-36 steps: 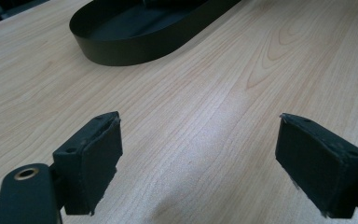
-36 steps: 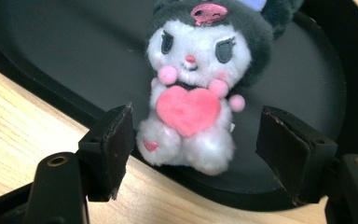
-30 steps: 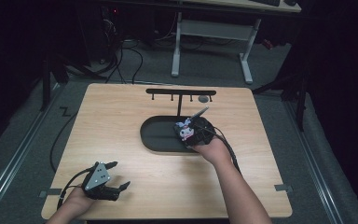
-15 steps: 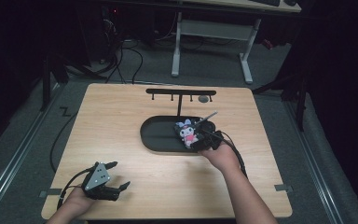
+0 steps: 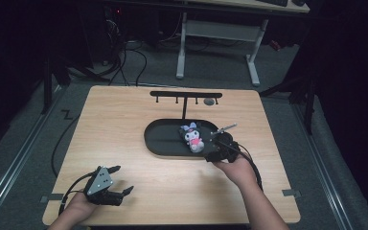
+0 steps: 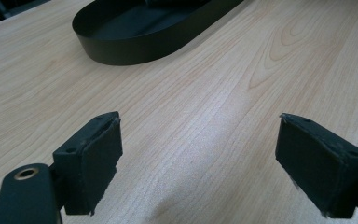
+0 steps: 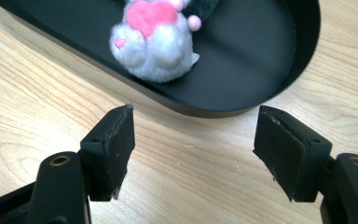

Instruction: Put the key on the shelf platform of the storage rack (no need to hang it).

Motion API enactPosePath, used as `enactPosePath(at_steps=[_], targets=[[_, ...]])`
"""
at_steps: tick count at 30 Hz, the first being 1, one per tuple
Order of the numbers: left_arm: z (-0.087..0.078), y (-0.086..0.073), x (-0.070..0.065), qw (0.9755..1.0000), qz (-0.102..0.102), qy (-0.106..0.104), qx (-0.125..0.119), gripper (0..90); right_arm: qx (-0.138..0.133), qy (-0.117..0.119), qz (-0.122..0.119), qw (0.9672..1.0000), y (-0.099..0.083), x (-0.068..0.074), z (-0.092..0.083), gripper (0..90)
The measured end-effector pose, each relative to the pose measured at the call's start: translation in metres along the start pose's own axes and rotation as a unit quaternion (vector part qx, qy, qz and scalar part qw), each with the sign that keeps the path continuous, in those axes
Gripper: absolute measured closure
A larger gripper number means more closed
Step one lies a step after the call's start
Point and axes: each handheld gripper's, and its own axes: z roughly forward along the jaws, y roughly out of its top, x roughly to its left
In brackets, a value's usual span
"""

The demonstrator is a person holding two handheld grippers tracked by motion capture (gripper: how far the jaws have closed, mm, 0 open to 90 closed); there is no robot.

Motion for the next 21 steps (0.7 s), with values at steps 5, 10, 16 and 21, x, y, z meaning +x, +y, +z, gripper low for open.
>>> enactPosePath(at_steps=[5,10,16,21], targets=[[0.000,0.000,0.000,1.0000,0.000,0.000,0.001,15.5,-0.020,0.003,0.010,0.9997,-0.016,-0.002,0.001,29.4],[0.000,0.000,0.000,1.0000,-0.001,-0.001,0.001,15.5,-0.064,0.013,0.023,0.9976,-0.039,-0.003,0.001,28.5],[0.001,0.000,0.000,1.0000,-0.001,0.000,0.001,15.6,-0.109,0.002,0.032,0.9935,-0.069,-0.003,0.001,28.1],[0.001,0.000,0.000,1.0000,-0.002,0.002,0.001,15.5,-0.136,-0.008,0.032,0.9902,-0.099,0.001,0.006,28.2]])
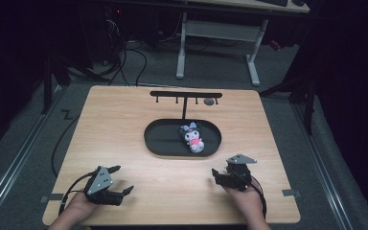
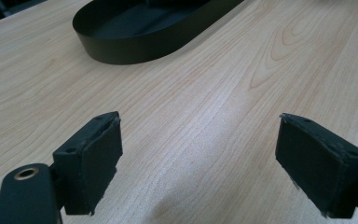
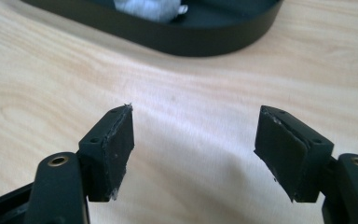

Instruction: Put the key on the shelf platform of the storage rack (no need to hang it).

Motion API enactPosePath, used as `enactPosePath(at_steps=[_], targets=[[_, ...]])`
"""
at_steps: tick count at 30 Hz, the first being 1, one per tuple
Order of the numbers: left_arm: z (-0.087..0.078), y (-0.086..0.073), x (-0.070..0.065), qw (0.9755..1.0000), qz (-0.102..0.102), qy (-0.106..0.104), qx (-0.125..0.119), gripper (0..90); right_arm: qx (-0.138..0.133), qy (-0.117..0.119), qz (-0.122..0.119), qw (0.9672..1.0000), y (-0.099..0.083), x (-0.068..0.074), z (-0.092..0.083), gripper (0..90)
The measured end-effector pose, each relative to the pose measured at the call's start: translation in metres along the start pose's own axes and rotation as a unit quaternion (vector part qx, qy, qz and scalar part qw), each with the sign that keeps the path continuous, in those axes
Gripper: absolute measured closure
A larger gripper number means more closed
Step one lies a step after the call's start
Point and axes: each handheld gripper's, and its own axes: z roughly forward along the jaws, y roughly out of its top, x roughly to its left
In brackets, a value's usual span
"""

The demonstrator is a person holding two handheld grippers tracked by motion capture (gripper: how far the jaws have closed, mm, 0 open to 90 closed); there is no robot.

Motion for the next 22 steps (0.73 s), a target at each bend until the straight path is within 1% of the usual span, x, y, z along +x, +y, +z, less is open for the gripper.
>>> enactPosePath(at_steps=[3,5,7,9,11,12,15,18,19,22], targets=[[0.000,0.000,0.000,1.0000,0.002,0.002,0.000,15.5,-0.022,-0.002,0.001,0.9998,-0.018,0.003,-0.007,26.8],[-0.001,0.000,0.000,1.0000,0.002,0.002,0.000,15.5,-0.036,-0.001,-0.003,0.9993,-0.029,0.007,-0.016,24.3],[0.000,0.000,-0.001,1.0000,0.004,0.001,0.000,15.5,-0.049,-0.004,-0.011,0.9987,-0.039,0.010,-0.026,23.5],[0.000,0.000,-0.001,1.0000,0.004,0.000,0.001,15.5,-0.052,-0.019,-0.017,0.9983,-0.047,0.011,-0.033,23.1],[0.001,0.000,-0.001,1.0000,0.005,-0.002,0.002,15.5,-0.054,-0.024,-0.005,0.9982,-0.052,0.011,-0.037,22.5],[0.001,0.001,-0.001,1.0000,0.005,-0.003,0.004,15.5,-0.056,-0.025,-0.004,0.9981,-0.053,0.010,-0.038,22.5],[0.001,0.001,0.000,1.0000,0.004,-0.005,0.007,15.5,-0.064,-0.036,0.005,0.9973,-0.052,0.007,-0.039,22.5],[0.002,0.001,-0.001,0.9999,0.008,-0.007,0.008,15.5,-0.070,-0.039,0.013,0.9967,-0.051,0.005,-0.038,22.7],[0.002,0.001,-0.001,0.9999,0.009,-0.007,0.009,15.5,-0.068,-0.040,0.018,0.9968,-0.052,0.004,-0.038,22.8],[0.003,0.002,-0.001,0.9998,0.013,-0.009,0.014,15.5,-0.066,-0.045,0.017,0.9967,-0.052,0.004,-0.039,22.8]])
